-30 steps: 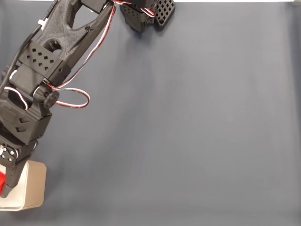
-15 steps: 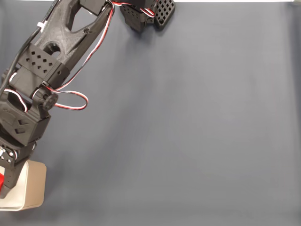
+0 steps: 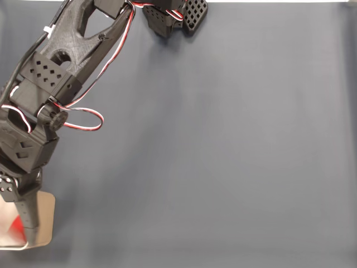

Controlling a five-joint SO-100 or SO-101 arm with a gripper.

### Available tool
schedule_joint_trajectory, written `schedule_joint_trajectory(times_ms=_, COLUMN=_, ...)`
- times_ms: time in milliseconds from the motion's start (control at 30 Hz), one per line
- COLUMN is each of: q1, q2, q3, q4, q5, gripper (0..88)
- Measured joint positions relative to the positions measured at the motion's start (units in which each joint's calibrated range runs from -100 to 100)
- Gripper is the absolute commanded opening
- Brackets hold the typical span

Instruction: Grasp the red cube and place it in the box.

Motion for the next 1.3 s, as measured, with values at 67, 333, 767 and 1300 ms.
schedule_joint_trajectory(times_ms=67, q1=0.1, q2=0.0, q3=-0.4, q4=0.0, q5=0.2, gripper=58.8)
schedule_joint_trajectory(times_ms=333, q1=0.1, q2=0.0, q3=-0.4, q4=0.6, q5=0.3, gripper=60.7)
schedule_joint_trajectory(times_ms=767, q1=0.1, q2=0.0, q3=-0.4, q4=0.6, q5=0.2, gripper=60.7)
schedule_joint_trajectory(times_ms=1300, q1=0.6, q2=0.0, q3=-0.4, q4=0.6, q5=-1.1, gripper=57.0)
